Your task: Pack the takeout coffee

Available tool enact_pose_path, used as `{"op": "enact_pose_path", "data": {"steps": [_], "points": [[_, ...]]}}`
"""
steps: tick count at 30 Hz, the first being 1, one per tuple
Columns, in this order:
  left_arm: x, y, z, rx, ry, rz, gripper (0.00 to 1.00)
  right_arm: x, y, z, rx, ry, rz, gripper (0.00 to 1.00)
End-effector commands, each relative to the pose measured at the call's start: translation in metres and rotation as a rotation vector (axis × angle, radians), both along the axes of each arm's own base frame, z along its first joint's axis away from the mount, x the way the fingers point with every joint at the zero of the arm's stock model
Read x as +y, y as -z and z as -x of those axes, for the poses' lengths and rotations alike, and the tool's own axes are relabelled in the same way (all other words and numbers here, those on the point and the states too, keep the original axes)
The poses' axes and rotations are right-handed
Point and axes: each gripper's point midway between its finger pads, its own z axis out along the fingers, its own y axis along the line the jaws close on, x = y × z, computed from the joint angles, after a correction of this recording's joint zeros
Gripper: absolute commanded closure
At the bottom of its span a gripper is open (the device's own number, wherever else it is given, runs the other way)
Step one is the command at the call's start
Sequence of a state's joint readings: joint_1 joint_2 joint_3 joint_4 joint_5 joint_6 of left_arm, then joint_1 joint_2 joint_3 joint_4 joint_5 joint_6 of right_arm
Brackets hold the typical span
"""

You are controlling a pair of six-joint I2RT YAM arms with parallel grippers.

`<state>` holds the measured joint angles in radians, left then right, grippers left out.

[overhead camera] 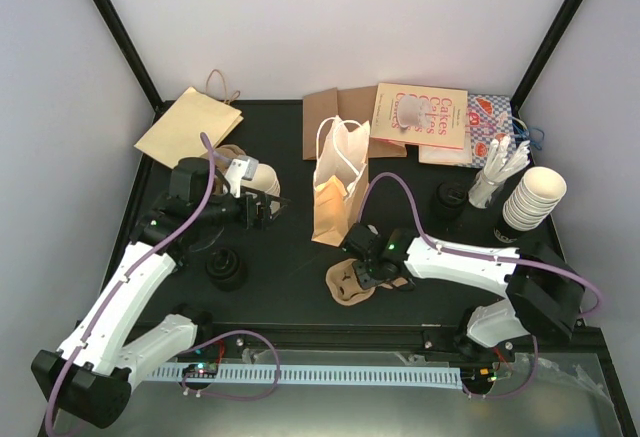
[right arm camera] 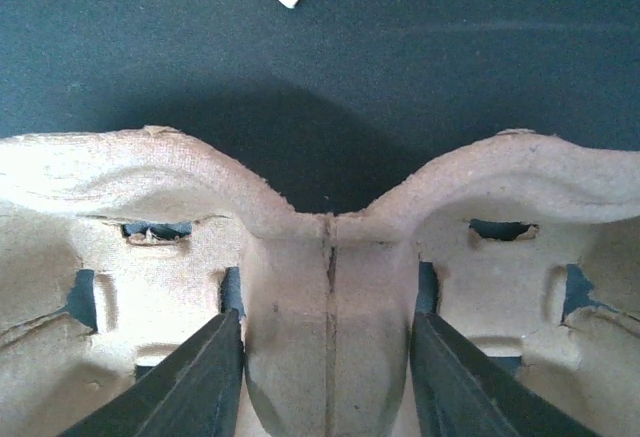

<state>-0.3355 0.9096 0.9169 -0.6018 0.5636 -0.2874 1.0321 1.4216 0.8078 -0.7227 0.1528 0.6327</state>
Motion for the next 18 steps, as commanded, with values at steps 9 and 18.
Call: {"op": "enact_pose_path", "data": {"steps": [9, 18], "points": [[0.001, -0.028, -0.001, -0.078, -0.007, 0.006, 0.01, 0.005, -0.031, -0.007, -0.078, 0.018, -0.080, 0.62], [-0.007, -0.038, -0.007, -0.063, -0.024, 0.032, 0.01, -0.006, -0.083, -0.012, -0.193, 0.030, -0.167, 0.64]]}}
